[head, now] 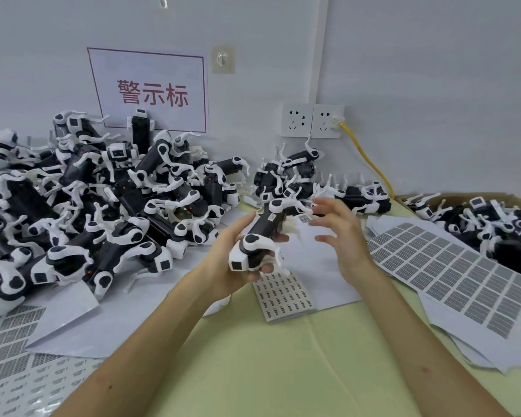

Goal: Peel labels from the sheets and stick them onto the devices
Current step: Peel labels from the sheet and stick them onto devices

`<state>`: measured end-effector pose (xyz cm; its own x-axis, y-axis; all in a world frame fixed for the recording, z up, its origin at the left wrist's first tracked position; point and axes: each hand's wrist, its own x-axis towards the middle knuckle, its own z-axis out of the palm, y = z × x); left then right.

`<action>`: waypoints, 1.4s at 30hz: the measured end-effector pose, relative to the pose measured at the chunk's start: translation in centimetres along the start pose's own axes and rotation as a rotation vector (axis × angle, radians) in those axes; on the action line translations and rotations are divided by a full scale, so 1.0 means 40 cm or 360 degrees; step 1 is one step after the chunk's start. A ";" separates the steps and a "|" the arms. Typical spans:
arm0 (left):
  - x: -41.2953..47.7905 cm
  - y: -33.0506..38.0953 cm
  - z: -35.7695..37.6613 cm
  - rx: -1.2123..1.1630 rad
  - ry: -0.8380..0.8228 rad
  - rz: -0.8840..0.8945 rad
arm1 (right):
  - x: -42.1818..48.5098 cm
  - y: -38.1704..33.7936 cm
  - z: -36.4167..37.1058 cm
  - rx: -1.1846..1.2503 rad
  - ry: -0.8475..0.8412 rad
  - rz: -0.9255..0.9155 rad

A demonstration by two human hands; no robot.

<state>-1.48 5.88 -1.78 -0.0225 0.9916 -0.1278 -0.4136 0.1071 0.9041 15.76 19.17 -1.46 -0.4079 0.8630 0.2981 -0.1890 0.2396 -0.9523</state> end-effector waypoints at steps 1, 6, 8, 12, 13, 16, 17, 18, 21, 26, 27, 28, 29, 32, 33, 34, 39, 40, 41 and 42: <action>-0.001 0.003 -0.001 -0.0038 -0.0072 -0.0078 | 0.006 -0.001 -0.009 -0.0012 -0.0190 0.0042; -0.006 0.011 -0.025 -0.0123 -0.0202 -0.0310 | -0.003 0.002 -0.007 -0.0107 -0.0771 0.0122; -0.004 0.012 -0.039 -0.0011 -0.0074 -0.0322 | -0.001 -0.001 -0.014 -0.0046 -0.0735 0.0176; 0.015 0.011 -0.050 0.0430 0.0660 0.0231 | 0.008 -0.008 -0.046 0.0018 -0.0715 0.0303; 0.015 0.015 -0.050 0.0404 0.0802 0.0421 | 0.010 -0.010 -0.056 -0.0042 -0.0702 0.0318; 0.009 0.031 -0.056 0.0403 0.1049 0.0823 | 0.020 -0.019 -0.071 -0.0007 -0.0520 0.0333; 0.007 0.031 -0.059 0.0381 0.1088 0.0867 | 0.025 -0.023 -0.076 0.0162 -0.0335 0.0318; 0.006 0.029 -0.062 0.0350 0.1113 0.0883 | 0.030 -0.029 -0.087 0.0419 -0.0123 0.0292; 0.015 0.021 -0.081 0.0275 0.1186 0.0912 | 0.043 -0.032 -0.129 0.1367 0.0311 0.0187; 0.014 0.035 -0.120 0.0082 0.1297 0.0900 | 0.055 0.002 -0.125 0.1017 0.0463 0.0451; 0.013 0.039 -0.127 0.0058 0.1289 0.0887 | 0.051 0.005 -0.106 0.0925 0.0443 0.0518; 0.012 0.042 -0.131 0.0054 0.1283 0.0873 | 0.047 0.007 -0.087 0.0852 0.0415 0.0566; 0.012 0.044 -0.135 0.0064 0.1282 0.0862 | 0.041 0.008 -0.069 0.0782 0.0395 0.0586; 0.011 0.051 -0.147 0.0162 0.1287 0.0881 | 0.029 0.010 -0.032 0.0585 0.0331 0.0568; 0.008 0.055 -0.155 0.0228 0.1295 0.0874 | 0.025 0.009 -0.023 0.0532 0.0314 0.0553; 0.005 0.060 -0.162 0.0306 0.1301 0.0843 | 0.023 0.009 -0.018 0.0502 0.0306 0.0540; 0.003 0.054 -0.173 0.0780 0.1399 0.0702 | 0.019 0.012 -0.019 0.0452 0.0280 0.0519; 0.005 0.050 -0.172 0.0856 0.1439 0.0717 | 0.019 0.011 -0.018 0.0453 0.0284 0.0522; 0.006 0.047 -0.171 0.0924 0.1479 0.0726 | 0.019 0.011 -0.018 0.0454 0.0287 0.0527; 0.007 0.045 -0.169 0.0996 0.1513 0.0727 | 0.019 0.012 -0.018 0.0455 0.0287 0.0532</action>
<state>-8.39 5.86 -2.96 -0.8143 0.5275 0.2422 0.3086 0.0401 0.9503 15.99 20.25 -1.72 -0.3313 0.9415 -0.0620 -0.3223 -0.1747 -0.9304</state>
